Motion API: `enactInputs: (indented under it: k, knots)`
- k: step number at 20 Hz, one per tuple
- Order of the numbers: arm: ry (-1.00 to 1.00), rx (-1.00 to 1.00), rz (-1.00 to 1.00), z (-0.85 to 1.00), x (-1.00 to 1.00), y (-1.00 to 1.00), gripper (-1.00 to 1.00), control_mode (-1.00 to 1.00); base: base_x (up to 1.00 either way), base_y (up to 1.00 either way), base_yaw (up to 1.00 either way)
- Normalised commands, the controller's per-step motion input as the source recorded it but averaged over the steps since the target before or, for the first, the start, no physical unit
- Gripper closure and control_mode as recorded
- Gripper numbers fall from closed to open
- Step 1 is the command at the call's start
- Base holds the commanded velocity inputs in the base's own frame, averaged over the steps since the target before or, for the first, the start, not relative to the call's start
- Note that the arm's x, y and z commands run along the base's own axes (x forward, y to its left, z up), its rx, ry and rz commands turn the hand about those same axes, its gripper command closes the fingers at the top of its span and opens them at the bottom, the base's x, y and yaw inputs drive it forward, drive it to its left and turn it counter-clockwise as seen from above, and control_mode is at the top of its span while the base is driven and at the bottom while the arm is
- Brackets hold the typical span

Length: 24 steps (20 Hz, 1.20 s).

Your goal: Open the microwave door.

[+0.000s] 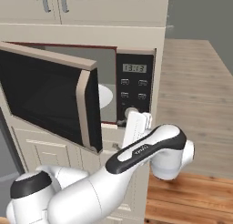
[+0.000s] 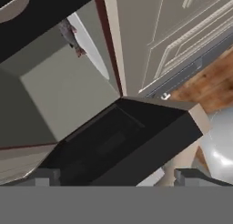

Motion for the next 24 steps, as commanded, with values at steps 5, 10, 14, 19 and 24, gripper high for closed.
enactInputs:
  k: [5, 10, 14, 19, 24]
  knots:
    - [0.02, 0.00, 0.00, 0.00, 0.39, 0.00, -1.00, -1.00, 0.00, 0.00, 0.00]
    - [0.00, 0.00, 0.00, 0.00, 0.17, 0.00, -1.00, -1.00, 0.00, 0.00, 0.00]
    - [0.00, 0.00, 0.00, 0.00, 0.01, 0.10, -1.00, -1.00, 0.00, 0.00, 0.00]
    - [0.00, 0.00, 0.00, 0.00, 0.02, 0.18, -1.00, -1.00, 0.00, 0.00, 0.00]
    - [0.00, 0.00, 0.00, 0.00, 0.08, 0.22, -1.00, -1.00, 0.00, 0.00, 0.00]
